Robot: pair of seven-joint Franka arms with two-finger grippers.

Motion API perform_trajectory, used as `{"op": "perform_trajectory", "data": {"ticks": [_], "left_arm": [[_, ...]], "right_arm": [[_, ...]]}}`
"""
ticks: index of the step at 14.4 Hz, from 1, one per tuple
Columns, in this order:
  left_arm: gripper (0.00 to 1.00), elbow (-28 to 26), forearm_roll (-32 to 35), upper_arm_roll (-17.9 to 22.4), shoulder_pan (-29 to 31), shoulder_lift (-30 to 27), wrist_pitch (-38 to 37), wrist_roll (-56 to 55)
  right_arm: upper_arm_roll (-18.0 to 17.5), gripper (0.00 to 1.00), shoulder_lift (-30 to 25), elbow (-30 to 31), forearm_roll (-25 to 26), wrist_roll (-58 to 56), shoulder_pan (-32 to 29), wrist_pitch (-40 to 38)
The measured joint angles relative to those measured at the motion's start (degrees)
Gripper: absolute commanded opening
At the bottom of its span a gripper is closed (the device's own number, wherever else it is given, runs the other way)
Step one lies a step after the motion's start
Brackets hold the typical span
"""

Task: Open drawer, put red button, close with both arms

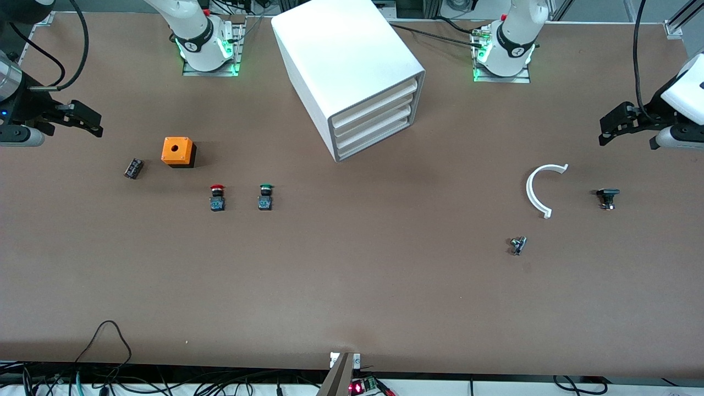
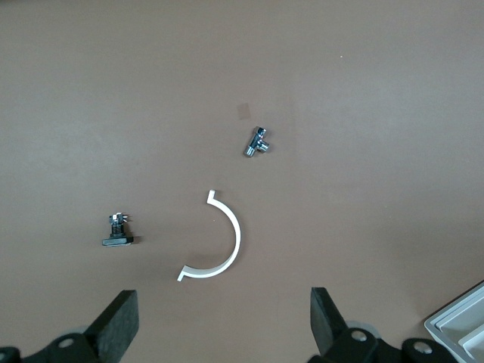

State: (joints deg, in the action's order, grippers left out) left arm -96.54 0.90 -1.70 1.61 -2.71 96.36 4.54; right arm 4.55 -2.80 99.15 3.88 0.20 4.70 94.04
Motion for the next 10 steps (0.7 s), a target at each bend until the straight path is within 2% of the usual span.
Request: {"op": "perform_trajectory", "data": {"ticks": [7,10], "left_arm": [[1.0,0.03,0.0,-0.22,-0.08,0.42,-0.35,0.0],[1.0,-0.23,-1.48,-0.87,-0.68,3.44,-0.47,0.0]], "right_arm": [[0.1,1.0,0.02,0.0,0.0,0.0,-0.04,0.01],[0.1,1.0,0.05,0.0,0.0,0.01,-0.04,0.27]]}}
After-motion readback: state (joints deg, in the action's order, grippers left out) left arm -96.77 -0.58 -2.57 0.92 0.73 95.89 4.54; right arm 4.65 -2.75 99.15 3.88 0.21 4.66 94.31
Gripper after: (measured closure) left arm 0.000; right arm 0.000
